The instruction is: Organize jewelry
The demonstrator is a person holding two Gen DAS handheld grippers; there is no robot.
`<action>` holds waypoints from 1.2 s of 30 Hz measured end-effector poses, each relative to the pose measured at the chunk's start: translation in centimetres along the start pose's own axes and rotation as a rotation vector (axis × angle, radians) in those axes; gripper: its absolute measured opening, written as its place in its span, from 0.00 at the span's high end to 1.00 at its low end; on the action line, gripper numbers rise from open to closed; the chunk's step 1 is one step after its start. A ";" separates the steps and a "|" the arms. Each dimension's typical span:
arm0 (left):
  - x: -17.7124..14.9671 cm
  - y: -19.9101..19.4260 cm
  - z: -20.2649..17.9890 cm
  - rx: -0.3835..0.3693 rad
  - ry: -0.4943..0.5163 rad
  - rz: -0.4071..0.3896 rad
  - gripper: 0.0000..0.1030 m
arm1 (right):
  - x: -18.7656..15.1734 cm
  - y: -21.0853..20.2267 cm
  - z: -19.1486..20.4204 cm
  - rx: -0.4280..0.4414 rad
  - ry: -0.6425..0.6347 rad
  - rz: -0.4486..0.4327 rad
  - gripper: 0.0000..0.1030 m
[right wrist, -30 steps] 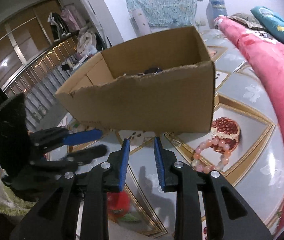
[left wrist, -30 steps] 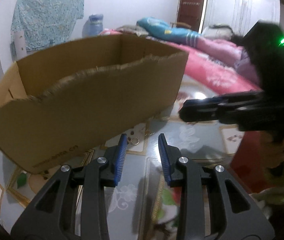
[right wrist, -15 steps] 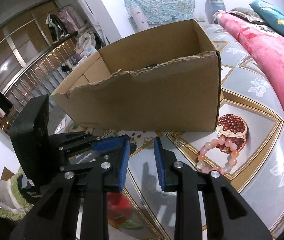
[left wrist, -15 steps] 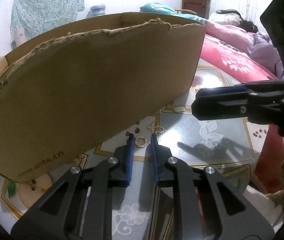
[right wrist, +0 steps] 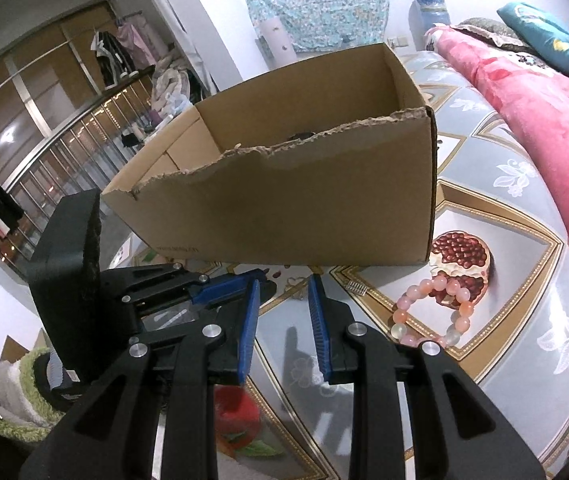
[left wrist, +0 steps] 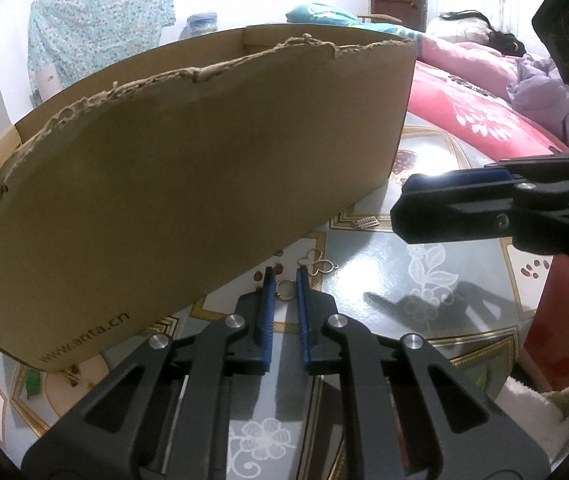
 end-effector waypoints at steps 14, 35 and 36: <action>-0.3 -0.8 1.0 -0.008 -0.030 0.008 0.92 | 0.1 -0.3 0.1 0.000 -0.003 -0.012 0.75; -1.9 -4.0 4.5 0.013 -0.133 -0.012 0.92 | 0.0 3.3 1.0 -0.060 -0.080 0.073 0.75; -1.9 -4.0 4.6 0.013 -0.134 -0.012 0.92 | 0.1 3.5 1.0 -0.064 -0.079 0.076 0.75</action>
Point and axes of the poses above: each gripper's, at about its wrist camera, not at the fingertips, and y roughly the way its jaws point, z to its left, x to its top, the point moved 3 cm from there along y, roughly the way its jaws point, and after that the axes turned 2 degrees about -x, right-handed, at the moved point
